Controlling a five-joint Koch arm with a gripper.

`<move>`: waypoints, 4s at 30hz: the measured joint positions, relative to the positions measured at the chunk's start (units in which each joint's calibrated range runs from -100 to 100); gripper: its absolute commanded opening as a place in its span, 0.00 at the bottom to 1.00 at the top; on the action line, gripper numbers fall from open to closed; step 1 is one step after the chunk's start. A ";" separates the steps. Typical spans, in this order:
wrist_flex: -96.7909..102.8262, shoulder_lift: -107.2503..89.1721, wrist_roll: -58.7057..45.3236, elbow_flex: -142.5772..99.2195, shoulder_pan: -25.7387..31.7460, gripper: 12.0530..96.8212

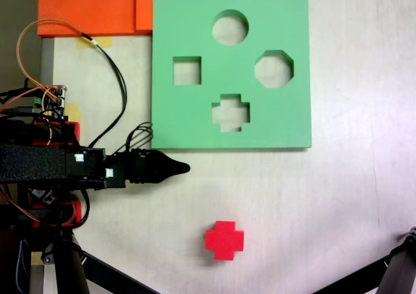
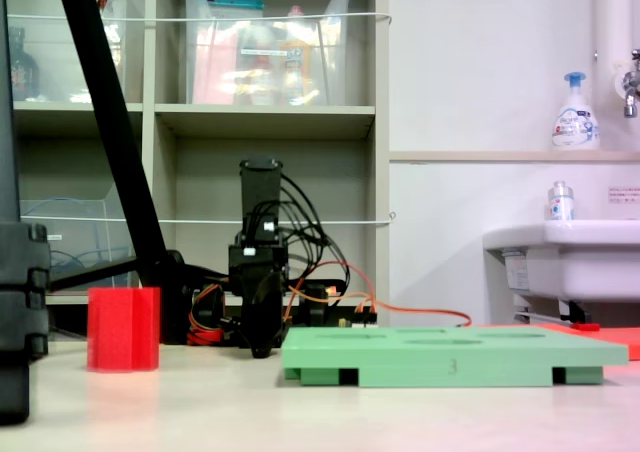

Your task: Put the cross columnar block into the corresponding hole

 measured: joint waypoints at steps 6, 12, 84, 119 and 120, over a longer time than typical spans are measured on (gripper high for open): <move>0.00 0.00 0.00 0.00 0.00 0.43; 0.00 0.00 0.00 0.00 0.00 0.43; -102.30 78.52 36.68 122.10 -13.63 0.98; -102.30 111.90 36.29 126.11 -14.60 0.72; -102.20 111.90 36.39 126.21 -14.60 0.69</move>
